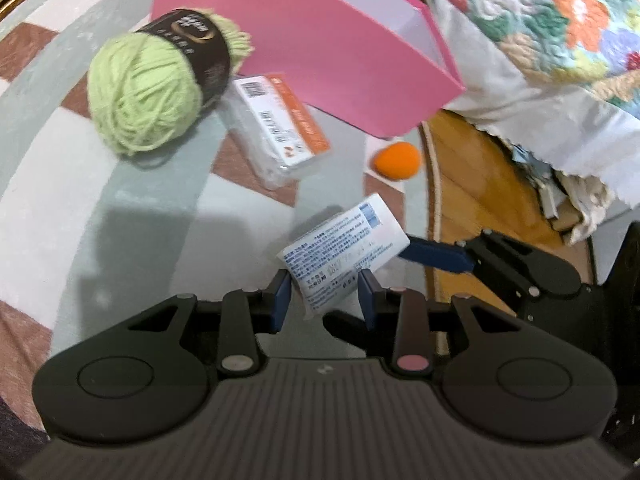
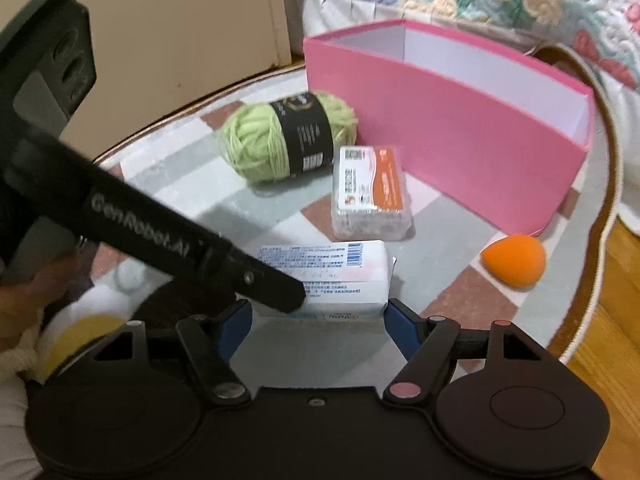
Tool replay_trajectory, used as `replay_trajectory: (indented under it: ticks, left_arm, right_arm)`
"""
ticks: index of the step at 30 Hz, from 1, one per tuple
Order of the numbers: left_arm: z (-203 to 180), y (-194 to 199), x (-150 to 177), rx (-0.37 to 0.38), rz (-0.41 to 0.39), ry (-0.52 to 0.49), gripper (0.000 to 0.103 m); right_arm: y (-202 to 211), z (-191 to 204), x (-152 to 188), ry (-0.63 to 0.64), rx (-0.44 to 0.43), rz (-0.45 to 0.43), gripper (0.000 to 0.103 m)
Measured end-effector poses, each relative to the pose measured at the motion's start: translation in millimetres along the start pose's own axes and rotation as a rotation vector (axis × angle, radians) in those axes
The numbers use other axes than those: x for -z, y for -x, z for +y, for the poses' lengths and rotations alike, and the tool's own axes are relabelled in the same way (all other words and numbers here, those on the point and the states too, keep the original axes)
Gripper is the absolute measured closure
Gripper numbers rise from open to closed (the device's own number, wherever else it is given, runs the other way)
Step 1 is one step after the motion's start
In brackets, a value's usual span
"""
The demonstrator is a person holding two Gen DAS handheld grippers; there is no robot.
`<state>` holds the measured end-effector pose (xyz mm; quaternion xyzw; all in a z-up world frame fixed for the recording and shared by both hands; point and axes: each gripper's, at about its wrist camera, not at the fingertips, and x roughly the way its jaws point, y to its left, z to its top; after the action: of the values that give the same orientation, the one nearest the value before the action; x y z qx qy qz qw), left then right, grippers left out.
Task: Organize objects
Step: 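Lift the white wipe packet with the left tool toward the pink box, then lower the white wipe packet into the pink box and open the left tool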
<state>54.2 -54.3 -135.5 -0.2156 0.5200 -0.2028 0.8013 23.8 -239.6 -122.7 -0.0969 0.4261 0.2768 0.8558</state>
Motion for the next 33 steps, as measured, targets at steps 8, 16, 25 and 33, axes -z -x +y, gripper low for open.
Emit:
replay_trajectory:
  ticks: [8, 16, 25, 33]
  left_arm:
    - [-21.7, 30.1, -13.4, 0.027, -0.034, -0.067, 0.069]
    - [-44.4, 65.8, -50.8, 0.009, -0.093, -0.150, 0.069]
    - [-63.4, 94.0, -119.8, -0.053, -0.195, -0.248, 0.069]
    - [-62.5, 56.1, -197.6, -0.137, -0.168, -0.273, 0.069]
  right_arm:
    - [31.6, -1.4, -19.0, -0.021, 0.034, -0.018, 0.024]
    - [58.6, -2.6, -58.7, 0.014, 0.050, -0.073, 0.025]
    - [61.2, -21.4, -124.6, 0.084, 0.052, -0.087, 0.032]
    - [16.8, -74.2, -185.7, -0.047, 0.046, -0.066, 0.037]
